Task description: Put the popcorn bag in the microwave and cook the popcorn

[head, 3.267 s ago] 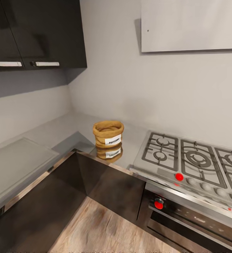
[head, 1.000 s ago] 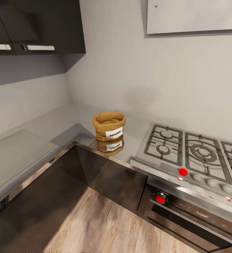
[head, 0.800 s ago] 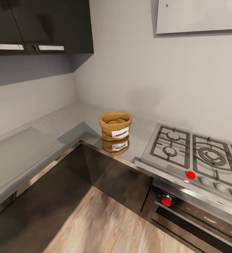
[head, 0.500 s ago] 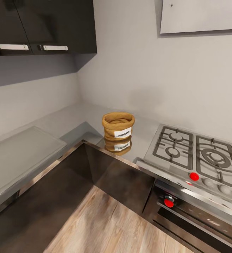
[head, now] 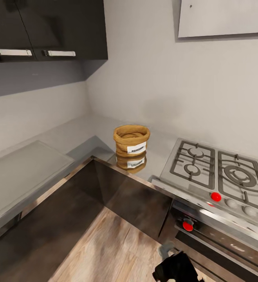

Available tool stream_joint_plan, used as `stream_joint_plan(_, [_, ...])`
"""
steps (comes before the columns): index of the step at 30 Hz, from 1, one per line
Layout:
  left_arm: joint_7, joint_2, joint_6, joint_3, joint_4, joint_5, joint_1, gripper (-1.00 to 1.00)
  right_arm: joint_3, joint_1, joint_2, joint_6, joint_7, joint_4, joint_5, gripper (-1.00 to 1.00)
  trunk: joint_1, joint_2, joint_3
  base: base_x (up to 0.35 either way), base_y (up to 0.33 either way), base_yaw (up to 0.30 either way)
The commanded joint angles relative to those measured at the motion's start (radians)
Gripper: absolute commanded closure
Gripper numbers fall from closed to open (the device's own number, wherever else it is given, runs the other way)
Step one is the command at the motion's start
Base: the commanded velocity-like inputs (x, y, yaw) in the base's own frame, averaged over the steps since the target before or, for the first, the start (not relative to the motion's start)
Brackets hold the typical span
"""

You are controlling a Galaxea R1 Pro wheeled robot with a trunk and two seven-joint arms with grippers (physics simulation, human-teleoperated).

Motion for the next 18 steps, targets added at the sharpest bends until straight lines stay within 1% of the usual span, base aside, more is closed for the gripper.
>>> stream_joint_plan(1, [0.002,0.000,-0.003,0.001,0.000,0.003,-0.001,-1.00,0.045,0.000,0.001,0.083,0.053,-0.116,0.011,-1.00,0.000,-0.001,-0.001,0.000,0.000,0.000])
stream_joint_plan(2, [0.002,0.000,-0.003,0.001,0.000,0.004,-0.001,-1.00,0.091,0.000,0.001,0.164,0.086,-0.218,0.010,-1.00,0.000,-0.001,-0.001,0.000,0.000,0.000])
stream_joint_plan(3, [0.002,-0.001,-0.003,0.001,0.000,0.004,0.000,-1.00,0.120,0.001,0.001,0.222,0.106,-0.274,0.009,-1.00,0.000,-0.001,-0.001,0.000,0.000,0.000])
stream_joint_plan(4, [0.002,-0.001,-0.003,0.001,0.000,0.003,0.000,-1.00,0.158,-0.005,0.001,0.302,0.133,-0.323,0.006,-1.00,0.000,-0.001,-0.001,0.000,0.000,0.000])
stream_joint_plan(5, [0.002,-0.001,-0.003,0.001,0.000,0.004,-0.001,-1.00,0.191,-0.034,0.001,0.327,0.157,-0.349,-0.004,-1.00,0.000,-0.001,-0.001,0.000,0.000,0.000])
stream_joint_plan(6, [0.002,0.000,-0.003,0.001,0.000,0.003,0.000,-1.00,0.221,-0.088,0.001,0.327,0.173,-0.361,-0.020,-1.00,0.000,-0.001,-0.001,0.000,0.000,0.000])
stream_joint_plan(7, [0.002,-0.001,-0.003,0.001,0.000,0.003,0.000,-1.00,0.240,-0.136,0.001,0.327,0.179,-0.366,-0.039,-1.00,0.000,-0.001,-0.001,0.000,0.000,0.000])
stream_joint_plan(8, [0.002,-0.001,-0.003,0.001,0.000,0.003,-0.001,-1.00,0.258,-0.204,0.001,0.327,0.185,-0.370,-0.074,-1.00,0.000,-0.001,-0.001,0.000,0.000,0.000])
stream_joint_plan(9, [0.002,-0.001,-0.003,0.000,0.000,0.003,-0.001,-1.00,0.265,-0.255,0.001,0.327,0.186,-0.371,-0.104,-1.00,0.000,-0.001,-0.001,0.000,0.000,0.000])
stream_joint_plan(10, [0.002,-0.002,-0.003,0.001,0.000,0.003,-0.001,-1.00,0.271,-0.328,0.001,0.327,0.188,-0.371,-0.144,-1.00,0.000,-0.001,-0.001,0.000,0.000,0.000])
stream_joint_plan(11, [0.002,-0.002,-0.003,0.000,0.000,0.003,-0.001,-1.00,0.274,-0.396,0.001,0.327,0.188,-0.371,-0.174,-1.00,0.000,-0.001,-0.001,0.000,0.000,0.000])
stream_joint_plan(12, [0.002,-0.002,-0.003,0.001,0.000,0.003,-0.001,-1.00,0.275,-0.460,0.001,0.327,0.189,-0.369,-0.192,-1.00,0.000,-0.001,-0.001,0.000,0.000,0.000])
stream_joint_plan(14, [0.002,-0.002,-0.003,0.000,0.000,0.003,0.000,-1.00,0.272,-0.566,0.001,0.327,0.185,-0.364,-0.206,-1.00,0.000,-0.001,-0.001,0.000,0.000,0.000])
stream_joint_plan(16, [0.002,-0.001,-0.003,0.001,0.000,0.003,0.000,-1.00,0.267,-0.661,0.001,0.327,0.180,-0.320,-0.209,-1.00,0.000,-0.001,-0.001,0.000,0.000,0.000])
stream_joint_plan(17, [0.002,-0.001,-0.003,0.000,0.000,0.003,0.000,-1.00,0.258,-0.693,0.001,0.327,0.178,-0.296,-0.209,-1.00,0.000,-0.001,-0.001,0.000,0.000,0.000])
stream_joint_plan(18, [0.002,-0.001,-0.003,0.000,0.000,0.003,0.000,-1.00,0.227,-0.749,0.001,0.327,0.172,-0.251,-0.210,-1.00,0.000,-0.001,-0.001,0.000,0.000,0.000])
